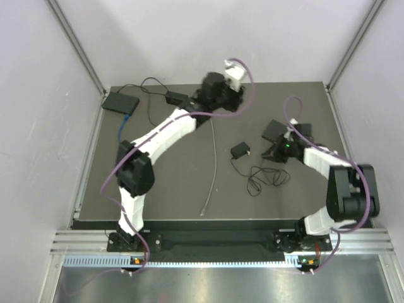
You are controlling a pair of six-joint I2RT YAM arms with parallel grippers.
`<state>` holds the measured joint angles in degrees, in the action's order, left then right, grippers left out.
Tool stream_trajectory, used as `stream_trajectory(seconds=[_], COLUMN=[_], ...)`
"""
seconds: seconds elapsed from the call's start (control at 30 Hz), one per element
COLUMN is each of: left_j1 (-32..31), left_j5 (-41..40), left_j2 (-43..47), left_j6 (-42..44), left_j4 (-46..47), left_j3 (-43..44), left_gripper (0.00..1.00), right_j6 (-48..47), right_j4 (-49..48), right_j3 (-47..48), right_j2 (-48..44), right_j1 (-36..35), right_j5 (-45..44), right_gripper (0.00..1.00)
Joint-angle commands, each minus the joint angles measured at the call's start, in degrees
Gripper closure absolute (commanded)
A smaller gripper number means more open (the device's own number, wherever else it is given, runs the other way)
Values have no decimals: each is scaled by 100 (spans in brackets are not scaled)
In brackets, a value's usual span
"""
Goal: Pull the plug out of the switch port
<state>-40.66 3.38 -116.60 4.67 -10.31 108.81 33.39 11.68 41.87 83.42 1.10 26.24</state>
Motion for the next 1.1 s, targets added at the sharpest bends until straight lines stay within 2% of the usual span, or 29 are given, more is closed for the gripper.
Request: stream_trajectory(seconds=[0.0,0.13,0.3,0.4,0.5,0.53,0.57,0.7,0.8,0.83,0.9,1.0,1.07], left_j1=[576,841,929,929,937,938,946,955,964,955,955,955,955], left_j5=[-4,32,181,330,462,445,532,796,971,989,1094,1200,1183], left_j2=[688,1445,1999,2220,2220,2194,2176,2088,2097,2114,2185,2378,2553], left_j6=[-1388,-1574,-1872,-2066,-2145,-2163,-2189,-2330,-2470,-2523,-2585,-2594,-2602], left_j4=[-420,36,20,134,161,143,125,195,231,231,222,240,213], left_j3=[-421,-1606,-2109,-2513,-2576,-2524,-2497,-2409,-2435,-2461,-2531,-2707,-2813], left_gripper=[46,46,46,46,46,46,46,47,47,48,48,48,48], right_j6=[967,1117,732,152,-174,-235,-323,-412,-377,-342,-289,-280,-402], right_j4=[-1123,-914,-290,498,686,747,774,1072,1336,1354,1363,1180,977], right_j3=[707,1691,2589,3037,3091,3082,3073,3082,2898,2802,2450,2072,1992], right_j2=[638,1360,2037,2153,1768,1653,1547,985,669,589,370,254,350], right_j1=[-733,-1567,-1772,-1710,-1658,-1605,-1544,-1131,-587,-280,115,320,408], right_j5=[-57,-426,-813,-1094,-1446,-1464,-1429,-1314,-1420,-1472,-1735,-1886,-1720], right_gripper=[100,98,88,65,46,36,35,35,40,49,62,67,82])
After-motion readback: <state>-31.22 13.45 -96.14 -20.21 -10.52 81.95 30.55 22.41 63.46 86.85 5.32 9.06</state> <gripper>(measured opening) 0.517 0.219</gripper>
